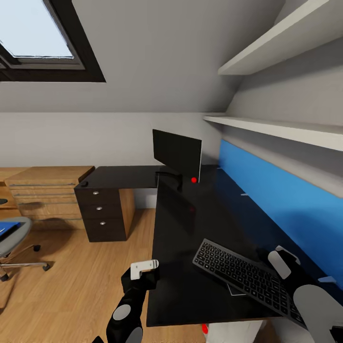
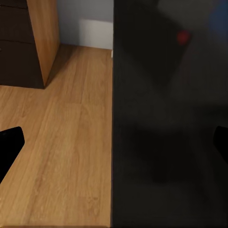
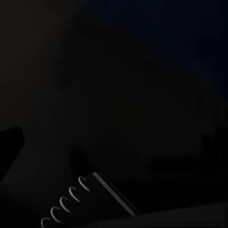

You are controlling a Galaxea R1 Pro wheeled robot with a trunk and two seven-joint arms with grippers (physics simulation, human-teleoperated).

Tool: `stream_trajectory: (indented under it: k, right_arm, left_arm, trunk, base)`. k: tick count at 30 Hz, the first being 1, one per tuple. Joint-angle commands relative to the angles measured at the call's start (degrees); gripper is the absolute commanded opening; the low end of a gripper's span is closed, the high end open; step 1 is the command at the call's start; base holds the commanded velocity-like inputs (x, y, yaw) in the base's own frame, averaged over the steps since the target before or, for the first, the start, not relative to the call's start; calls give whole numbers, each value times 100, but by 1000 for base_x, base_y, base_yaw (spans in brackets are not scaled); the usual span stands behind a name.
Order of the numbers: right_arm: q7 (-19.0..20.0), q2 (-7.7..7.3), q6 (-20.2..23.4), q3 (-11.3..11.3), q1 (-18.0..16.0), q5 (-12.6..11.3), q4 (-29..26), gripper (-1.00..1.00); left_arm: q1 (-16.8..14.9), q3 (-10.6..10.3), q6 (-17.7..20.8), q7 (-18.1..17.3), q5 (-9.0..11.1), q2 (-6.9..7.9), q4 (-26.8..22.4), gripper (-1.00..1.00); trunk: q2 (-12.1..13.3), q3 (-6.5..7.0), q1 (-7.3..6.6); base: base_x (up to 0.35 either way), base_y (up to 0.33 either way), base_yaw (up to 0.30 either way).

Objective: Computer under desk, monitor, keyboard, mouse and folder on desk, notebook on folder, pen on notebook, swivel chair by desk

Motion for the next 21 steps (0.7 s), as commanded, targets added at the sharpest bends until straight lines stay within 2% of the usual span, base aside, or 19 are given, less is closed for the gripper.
stream_trajectory:
  k: [1, 7, 21]
  right_arm:
    - [-34, -2, 22, -8, -1, -44, -13, 100]
    - [-32, -4, 23, -15, -1, -44, -13, 100]
    - [-33, -4, 14, -15, -1, -44, -13, 100]
  left_arm:
    - [-8, -15, 20, 45, 28, 5, -8, 100]
    - [-8, -15, 20, 45, 28, 5, -8, 100]
    - [-6, -15, 20, 45, 28, 5, -3, 100]
  trunk:
    - [-4, -7, -1]
    - [-4, -7, -1]
    - [-4, -7, -1]
  base:
    - [-51, 5, 0]
    - [-19, 5, 0]
    - [-65, 78, 0]
